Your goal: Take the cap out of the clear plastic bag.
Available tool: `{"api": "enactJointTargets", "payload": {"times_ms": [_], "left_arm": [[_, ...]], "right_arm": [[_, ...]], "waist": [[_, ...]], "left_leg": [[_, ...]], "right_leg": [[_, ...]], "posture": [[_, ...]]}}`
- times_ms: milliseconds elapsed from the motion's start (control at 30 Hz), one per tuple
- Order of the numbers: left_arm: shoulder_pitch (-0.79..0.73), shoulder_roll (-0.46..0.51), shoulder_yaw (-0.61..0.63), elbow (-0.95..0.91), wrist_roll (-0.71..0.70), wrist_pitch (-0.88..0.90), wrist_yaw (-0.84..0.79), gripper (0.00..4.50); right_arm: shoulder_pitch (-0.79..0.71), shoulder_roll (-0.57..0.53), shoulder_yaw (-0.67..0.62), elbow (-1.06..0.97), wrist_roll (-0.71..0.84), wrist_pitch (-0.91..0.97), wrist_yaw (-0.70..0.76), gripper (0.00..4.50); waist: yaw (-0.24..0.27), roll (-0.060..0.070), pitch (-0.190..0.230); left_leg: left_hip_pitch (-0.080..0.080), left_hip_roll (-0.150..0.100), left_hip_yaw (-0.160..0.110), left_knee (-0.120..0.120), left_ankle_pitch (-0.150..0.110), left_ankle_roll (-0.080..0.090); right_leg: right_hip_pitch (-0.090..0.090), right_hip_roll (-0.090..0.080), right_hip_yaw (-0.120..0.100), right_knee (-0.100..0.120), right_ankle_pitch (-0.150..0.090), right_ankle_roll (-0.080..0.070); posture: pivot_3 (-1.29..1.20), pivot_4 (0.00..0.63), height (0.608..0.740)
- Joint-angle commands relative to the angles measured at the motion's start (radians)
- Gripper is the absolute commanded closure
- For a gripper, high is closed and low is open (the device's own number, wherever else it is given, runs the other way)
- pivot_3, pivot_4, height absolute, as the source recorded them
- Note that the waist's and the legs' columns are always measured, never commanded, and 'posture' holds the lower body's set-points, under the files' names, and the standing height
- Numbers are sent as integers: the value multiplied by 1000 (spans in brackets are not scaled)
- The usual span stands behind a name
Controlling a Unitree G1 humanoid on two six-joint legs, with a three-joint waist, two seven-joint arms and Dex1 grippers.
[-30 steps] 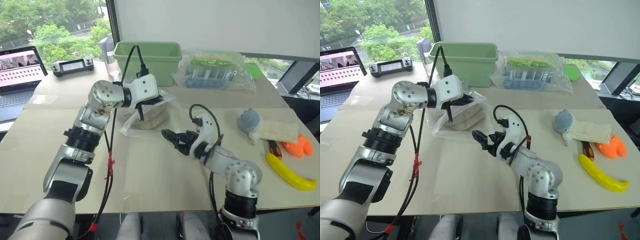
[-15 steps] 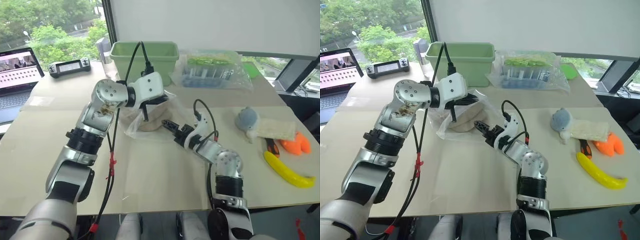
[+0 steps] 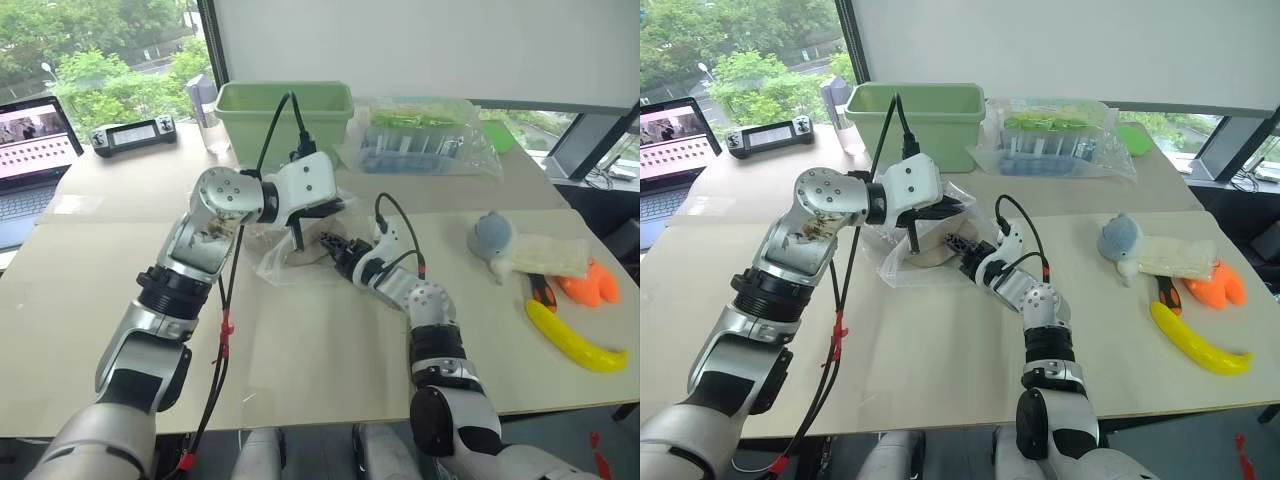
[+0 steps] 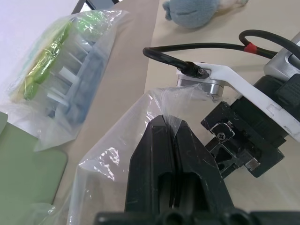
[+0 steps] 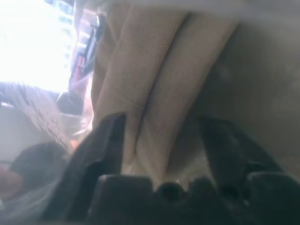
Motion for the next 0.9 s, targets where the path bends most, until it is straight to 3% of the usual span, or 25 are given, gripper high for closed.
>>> {"api": "enactJointTargets", "payload": {"times_ms": [33,167,300,400,533,667,733,900], "left_arm": [[-5,-5,0,-39,-9,-4,10,4500],[12,-6,-7,-47,-8,-5,11,4500],[29,-14,-17,-47,-4,-10,17,4500],[41,-24,-25,-52,-4,-10,22,4500],[57,-40,-35,-54,-5,-13,32,4500],[71,-55,-45,-53,-5,-19,38,4500],[76,-61,-49,-52,-6,-21,42,4500],[86,-71,-58,-46,-3,-32,48,4500]], "right_arm": [[-30,53,-10,-55,28,2,-32,3185],[0,51,-14,-147,37,38,-144,4466],[102,33,-24,-384,126,182,-306,4466],[184,26,-53,-563,286,303,-425,4466],[312,-60,-53,-730,609,441,-615,4466],[452,-271,57,-837,1069,367,-777,4466],[513,-350,88,-895,1153,317,-779,4466],[690,-548,89,-1033,1164,251,-622,4466]], "waist": [[0,0,0],[1,1,1],[9,2,1],[13,2,1],[11,2,1],[9,3,2],[7,3,2],[6,3,2]], "left_leg": [[0,0,0,0,0,0],[0,0,0,0,0,0],[0,0,-1,0,0,0],[-1,0,-1,0,0,0],[-1,0,0,-1,0,0],[-1,0,0,-1,0,1],[-1,0,0,-1,0,1],[-1,0,0,-1,0,2]], "right_leg": [[0,0,0,0,0,0],[0,0,0,0,0,0],[0,0,0,0,0,0],[0,-1,0,-1,0,0],[0,-1,0,-2,0,0],[1,-1,0,-2,-1,-1],[1,-1,0,-2,-1,-2],[2,-1,1,-2,-6,-9]], "posture": [[0,150,740],[0,150,740],[0,150,740],[0,150,740],[0,150,740],[0,150,740],[0,150,740],[0,150,740]]}}
